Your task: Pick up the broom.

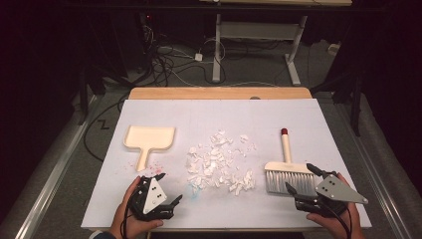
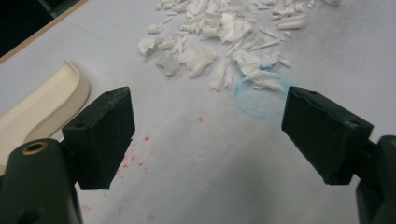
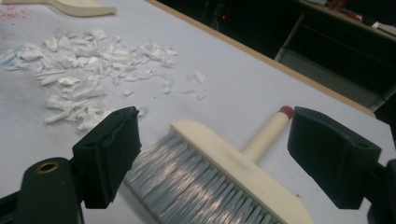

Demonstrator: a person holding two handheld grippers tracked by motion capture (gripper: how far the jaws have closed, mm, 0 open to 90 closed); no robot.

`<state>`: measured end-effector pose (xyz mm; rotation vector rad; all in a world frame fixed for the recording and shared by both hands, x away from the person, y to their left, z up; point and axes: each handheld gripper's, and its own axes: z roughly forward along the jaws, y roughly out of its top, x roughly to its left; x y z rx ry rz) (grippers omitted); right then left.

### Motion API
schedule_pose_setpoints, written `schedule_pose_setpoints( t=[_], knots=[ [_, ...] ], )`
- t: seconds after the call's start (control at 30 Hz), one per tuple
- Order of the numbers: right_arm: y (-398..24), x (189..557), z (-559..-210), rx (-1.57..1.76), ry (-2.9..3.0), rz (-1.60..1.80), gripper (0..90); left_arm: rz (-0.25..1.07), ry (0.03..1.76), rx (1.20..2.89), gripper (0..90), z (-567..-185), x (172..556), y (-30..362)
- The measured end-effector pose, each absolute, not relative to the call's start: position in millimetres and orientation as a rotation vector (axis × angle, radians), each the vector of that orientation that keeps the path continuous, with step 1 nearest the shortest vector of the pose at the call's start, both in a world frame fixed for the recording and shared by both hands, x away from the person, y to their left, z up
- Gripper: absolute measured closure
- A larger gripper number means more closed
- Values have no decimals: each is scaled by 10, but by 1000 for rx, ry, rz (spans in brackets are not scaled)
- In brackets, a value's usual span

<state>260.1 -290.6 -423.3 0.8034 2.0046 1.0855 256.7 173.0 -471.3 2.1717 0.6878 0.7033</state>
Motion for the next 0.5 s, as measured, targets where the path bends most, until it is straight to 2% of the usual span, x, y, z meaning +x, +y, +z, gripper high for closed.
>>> schedule_pose_setpoints(
  t=[0.27, 0.33, 0.4, 0.5],
  knots=[
    [-2949, 2644, -4219, 844, 2002, 1061, 175, 709, 680, 2182, 174, -4715, 2542, 1736],
    [-2960, 2674, -4215, 851, 2012, 1043, 193, 707, 677, 2185, 175, -4720, 2539, 1736],
    [-2969, 2728, -4213, 902, 2009, 987, 247, 702, 669, 2201, 180, -4730, 2532, 1739],
    [-2994, 2810, -4188, 964, 2013, 965, 239, 701, 665, 2202, 180, -4725, 2528, 1725]
  ],
)
